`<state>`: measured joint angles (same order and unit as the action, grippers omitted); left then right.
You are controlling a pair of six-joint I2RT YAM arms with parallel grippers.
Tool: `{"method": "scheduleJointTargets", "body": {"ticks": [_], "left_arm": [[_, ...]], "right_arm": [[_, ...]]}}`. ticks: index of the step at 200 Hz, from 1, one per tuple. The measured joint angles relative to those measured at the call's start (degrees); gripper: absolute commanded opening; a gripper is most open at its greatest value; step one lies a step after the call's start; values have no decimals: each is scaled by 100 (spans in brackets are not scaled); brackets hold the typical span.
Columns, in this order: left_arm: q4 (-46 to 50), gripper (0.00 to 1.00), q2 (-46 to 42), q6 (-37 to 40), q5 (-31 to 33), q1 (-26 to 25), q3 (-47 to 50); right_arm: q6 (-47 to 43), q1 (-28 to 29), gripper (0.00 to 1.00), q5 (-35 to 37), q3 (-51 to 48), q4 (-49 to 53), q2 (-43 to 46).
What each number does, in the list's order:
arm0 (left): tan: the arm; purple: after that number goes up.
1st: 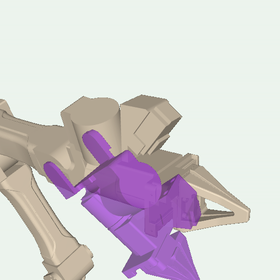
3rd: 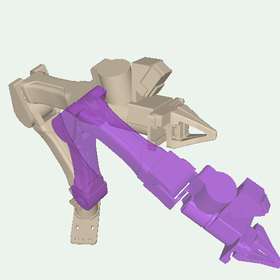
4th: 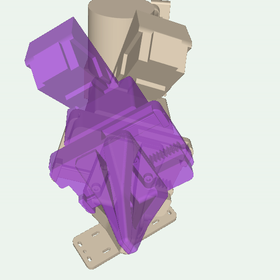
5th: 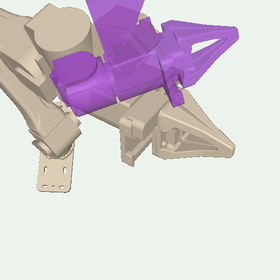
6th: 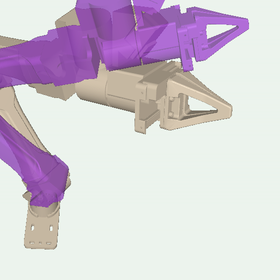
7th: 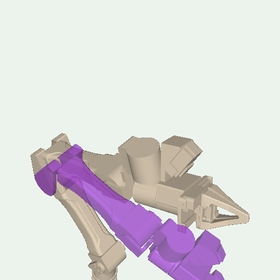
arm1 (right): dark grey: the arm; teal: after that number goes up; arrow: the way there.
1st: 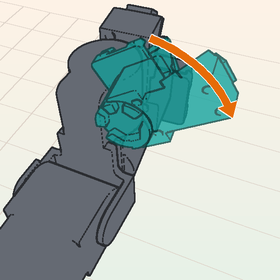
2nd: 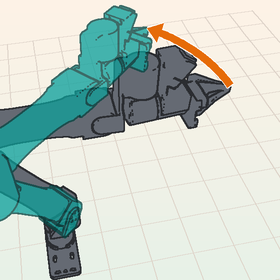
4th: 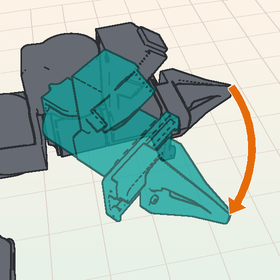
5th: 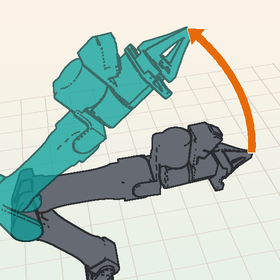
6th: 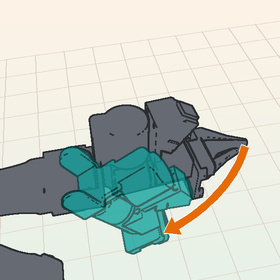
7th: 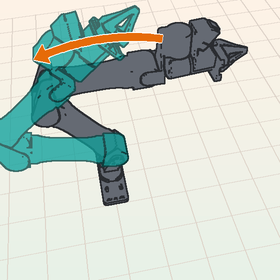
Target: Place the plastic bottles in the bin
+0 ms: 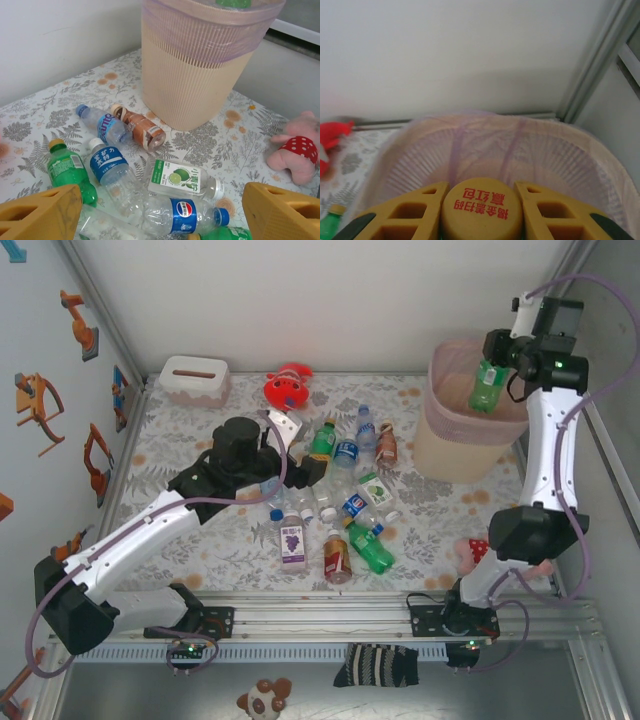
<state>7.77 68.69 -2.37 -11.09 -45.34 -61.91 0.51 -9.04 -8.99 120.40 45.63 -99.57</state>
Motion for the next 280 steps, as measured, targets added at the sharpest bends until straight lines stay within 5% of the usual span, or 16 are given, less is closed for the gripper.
{"method": "scheduleJointTargets", "body": {"ticks": [61, 158, 213, 280], "left_arm": [[-125, 83, 116, -109, 68, 0, 219], [-304, 82, 385, -380, 83, 0, 273], [-212, 81, 610, -479, 173, 0, 151], [341, 79, 977, -946, 852, 20, -269]], "right_arm": [[-354, -70, 20, 894, -431, 114, -254], [-297, -391, 25, 702, -2022, -527, -870], [-164, -391, 53, 667, -2090, -586, -1115], [-4, -391, 61, 435, -2210, -479, -389]]}}
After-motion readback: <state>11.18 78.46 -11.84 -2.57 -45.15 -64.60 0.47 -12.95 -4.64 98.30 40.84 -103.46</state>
